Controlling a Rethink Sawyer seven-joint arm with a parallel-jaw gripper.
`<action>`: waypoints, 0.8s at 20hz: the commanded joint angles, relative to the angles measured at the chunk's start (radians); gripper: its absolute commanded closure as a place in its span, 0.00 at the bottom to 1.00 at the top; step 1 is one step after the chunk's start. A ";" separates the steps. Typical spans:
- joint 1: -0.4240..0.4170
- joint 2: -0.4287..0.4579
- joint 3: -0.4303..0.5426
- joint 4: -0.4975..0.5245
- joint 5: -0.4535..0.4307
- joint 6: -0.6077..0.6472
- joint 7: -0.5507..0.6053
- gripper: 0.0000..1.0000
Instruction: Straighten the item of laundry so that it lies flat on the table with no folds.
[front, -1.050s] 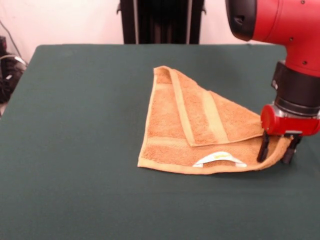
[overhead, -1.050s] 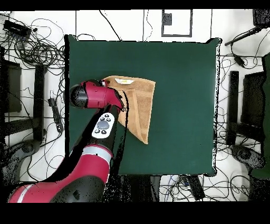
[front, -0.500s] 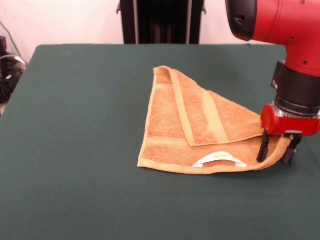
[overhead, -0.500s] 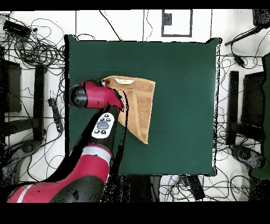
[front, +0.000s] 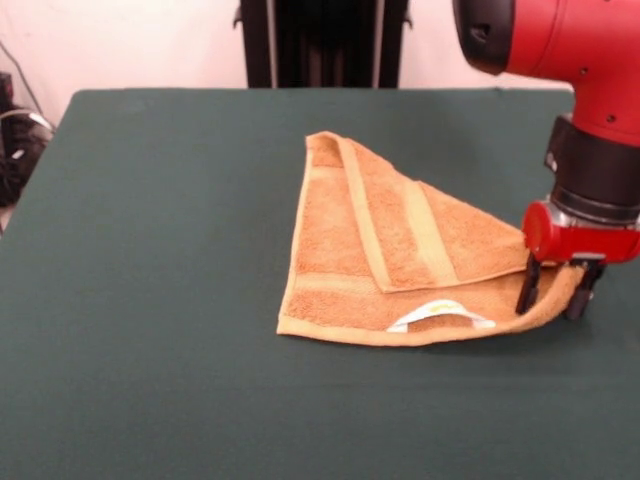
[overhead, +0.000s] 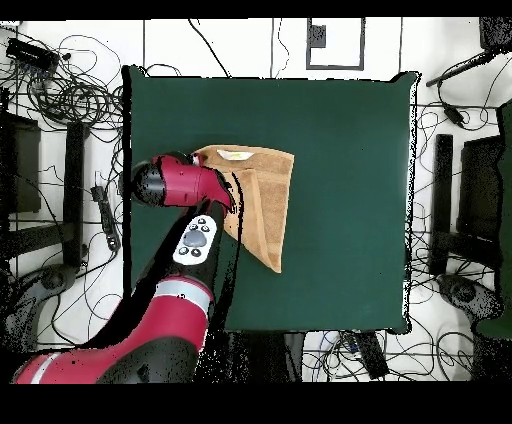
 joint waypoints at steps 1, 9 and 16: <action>0.048 -0.239 0.060 0.266 0.039 0.234 0.268 0.00; 0.029 -0.492 0.010 0.414 0.044 0.425 0.257 0.00; -0.018 -0.505 0.069 0.473 0.023 0.317 0.187 0.00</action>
